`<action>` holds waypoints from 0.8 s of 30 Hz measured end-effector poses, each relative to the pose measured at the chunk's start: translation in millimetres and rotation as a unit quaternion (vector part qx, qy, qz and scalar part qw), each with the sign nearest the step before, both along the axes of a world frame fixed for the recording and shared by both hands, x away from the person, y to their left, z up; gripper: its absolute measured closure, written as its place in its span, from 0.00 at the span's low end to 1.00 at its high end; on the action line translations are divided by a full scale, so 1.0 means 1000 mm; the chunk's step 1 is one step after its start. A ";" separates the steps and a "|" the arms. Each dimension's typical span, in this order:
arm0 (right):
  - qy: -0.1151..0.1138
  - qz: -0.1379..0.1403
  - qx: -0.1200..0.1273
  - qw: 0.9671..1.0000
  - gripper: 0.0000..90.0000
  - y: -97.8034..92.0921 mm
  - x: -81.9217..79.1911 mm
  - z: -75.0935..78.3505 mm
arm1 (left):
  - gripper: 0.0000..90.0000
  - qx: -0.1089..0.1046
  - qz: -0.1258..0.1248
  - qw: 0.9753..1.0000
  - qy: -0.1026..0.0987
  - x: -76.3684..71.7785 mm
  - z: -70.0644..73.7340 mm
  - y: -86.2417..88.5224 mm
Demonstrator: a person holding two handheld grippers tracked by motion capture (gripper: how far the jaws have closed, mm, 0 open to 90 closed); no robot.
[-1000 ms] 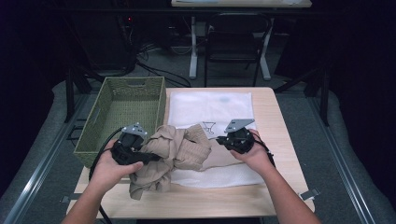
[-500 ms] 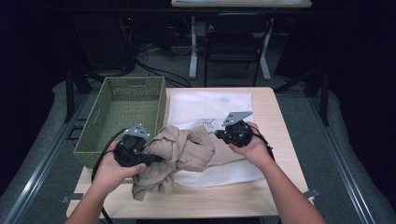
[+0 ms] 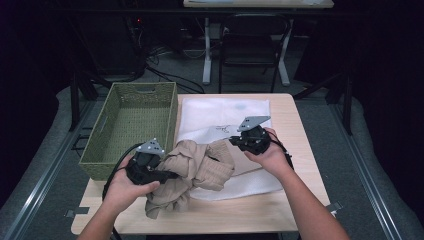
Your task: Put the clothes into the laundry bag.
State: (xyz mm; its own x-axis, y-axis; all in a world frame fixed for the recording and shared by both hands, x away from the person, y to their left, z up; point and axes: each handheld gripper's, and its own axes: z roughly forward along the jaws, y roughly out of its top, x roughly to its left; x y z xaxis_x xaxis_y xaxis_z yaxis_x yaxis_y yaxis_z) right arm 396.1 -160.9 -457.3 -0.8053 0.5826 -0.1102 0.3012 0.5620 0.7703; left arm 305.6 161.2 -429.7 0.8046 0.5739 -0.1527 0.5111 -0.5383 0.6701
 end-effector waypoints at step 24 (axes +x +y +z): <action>-0.005 0.000 0.004 1.000 0.97 0.001 -0.003 0.001 | 0.77 -0.020 -0.028 0.999 -0.017 -0.015 -0.039 -0.017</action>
